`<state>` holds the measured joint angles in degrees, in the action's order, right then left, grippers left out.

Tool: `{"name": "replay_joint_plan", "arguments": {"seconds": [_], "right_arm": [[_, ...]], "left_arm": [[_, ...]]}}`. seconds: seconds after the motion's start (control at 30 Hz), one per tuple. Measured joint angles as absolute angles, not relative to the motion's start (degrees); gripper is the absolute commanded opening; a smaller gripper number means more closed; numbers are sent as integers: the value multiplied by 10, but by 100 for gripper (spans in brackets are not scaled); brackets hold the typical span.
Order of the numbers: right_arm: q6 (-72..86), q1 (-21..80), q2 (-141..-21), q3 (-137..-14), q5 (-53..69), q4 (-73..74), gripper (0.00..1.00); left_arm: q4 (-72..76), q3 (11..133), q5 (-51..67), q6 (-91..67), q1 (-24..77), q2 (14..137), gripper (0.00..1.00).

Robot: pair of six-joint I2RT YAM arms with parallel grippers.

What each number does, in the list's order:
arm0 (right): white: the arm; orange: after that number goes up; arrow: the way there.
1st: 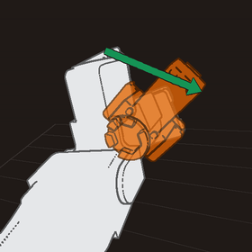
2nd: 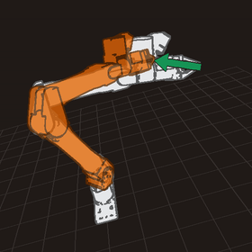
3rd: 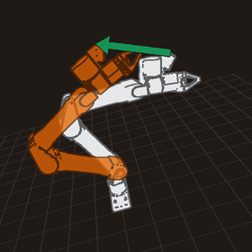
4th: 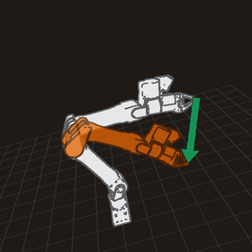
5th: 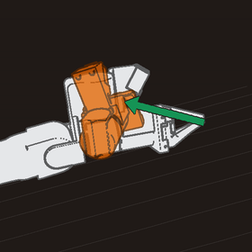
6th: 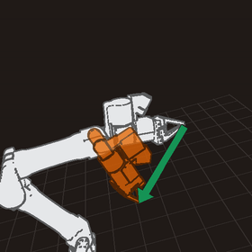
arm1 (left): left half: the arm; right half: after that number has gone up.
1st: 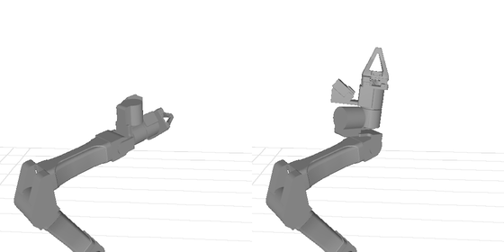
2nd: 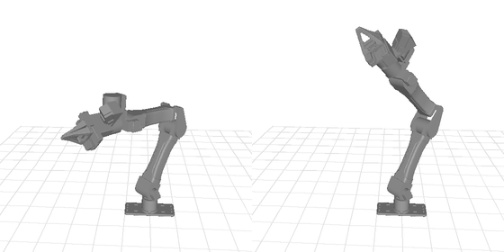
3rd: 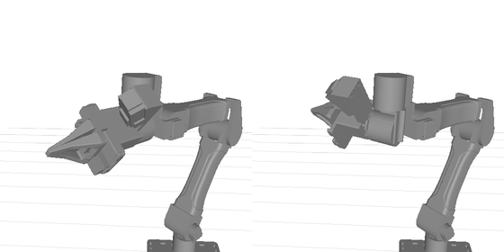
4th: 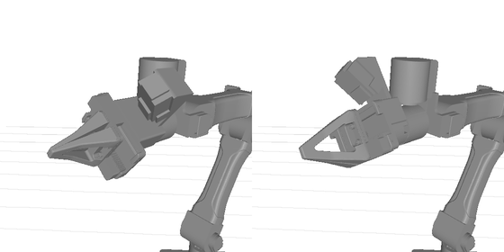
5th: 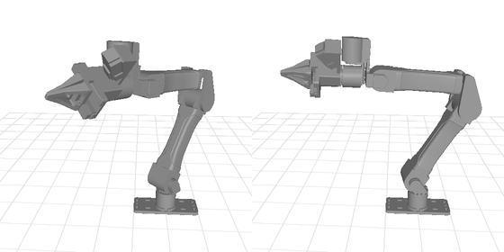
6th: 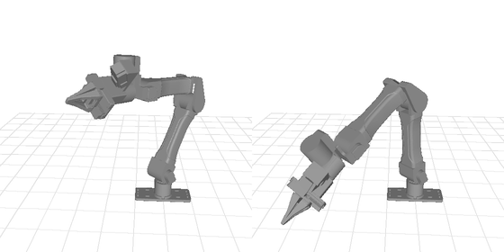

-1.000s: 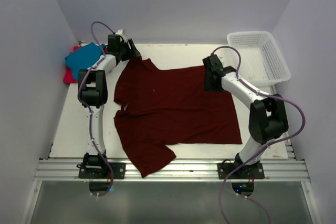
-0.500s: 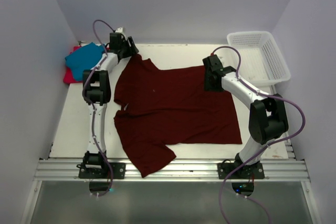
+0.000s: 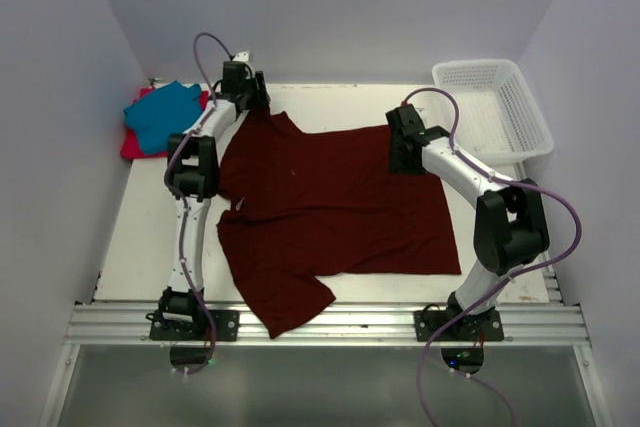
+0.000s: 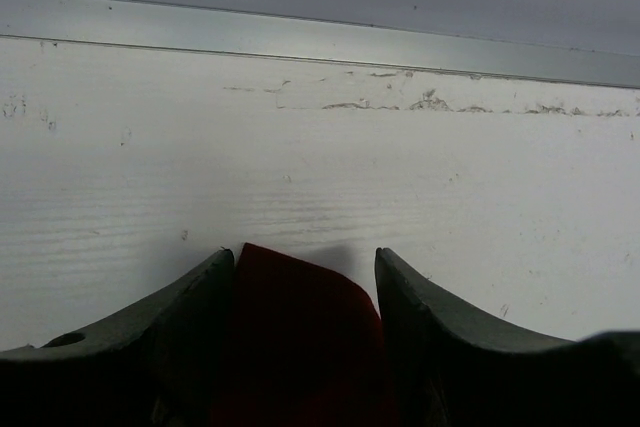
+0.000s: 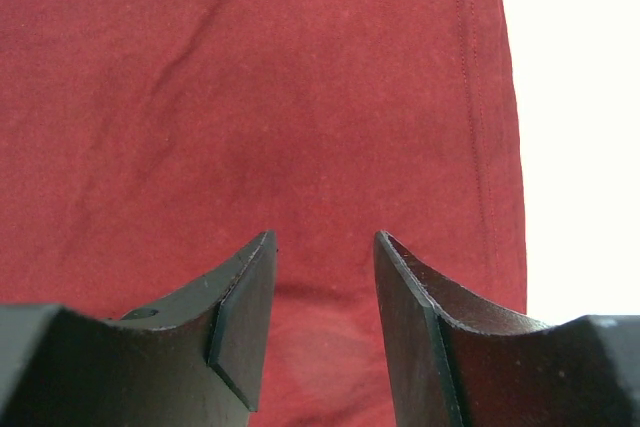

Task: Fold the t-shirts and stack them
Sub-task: Grap the side of the flattened tshirt furthest away from the robot with both arms

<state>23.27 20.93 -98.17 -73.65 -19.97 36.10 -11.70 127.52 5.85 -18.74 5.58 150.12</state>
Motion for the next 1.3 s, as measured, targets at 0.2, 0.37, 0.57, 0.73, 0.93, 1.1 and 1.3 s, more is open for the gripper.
{"name": "replay_joint_plan", "arguments": {"seconds": [0.2,0.37,0.57,0.73,0.93,1.1,1.3], "right_arm": [[233,209,-982,-736,-200,360,47],[232,209,-982,-726,-200,357,47],[232,209,-981,-717,-200,358,46],[233,209,-970,-717,-200,358,45],[233,209,-961,-717,-200,358,45],[233,209,-961,-717,-201,358,47],[243,205,-1003,-769,-217,363,66]], "left_arm": [[-138,1282,20,-182,68,1501,61],[-150,1285,-15,-185,73,1501,58],[-166,1288,-52,-203,73,1501,26],[-186,1308,-64,-212,71,1511,18],[-194,1317,-58,-221,68,1515,0],[-167,1284,-54,-219,67,1500,0],[-160,1215,-53,-214,67,1455,0]]}}
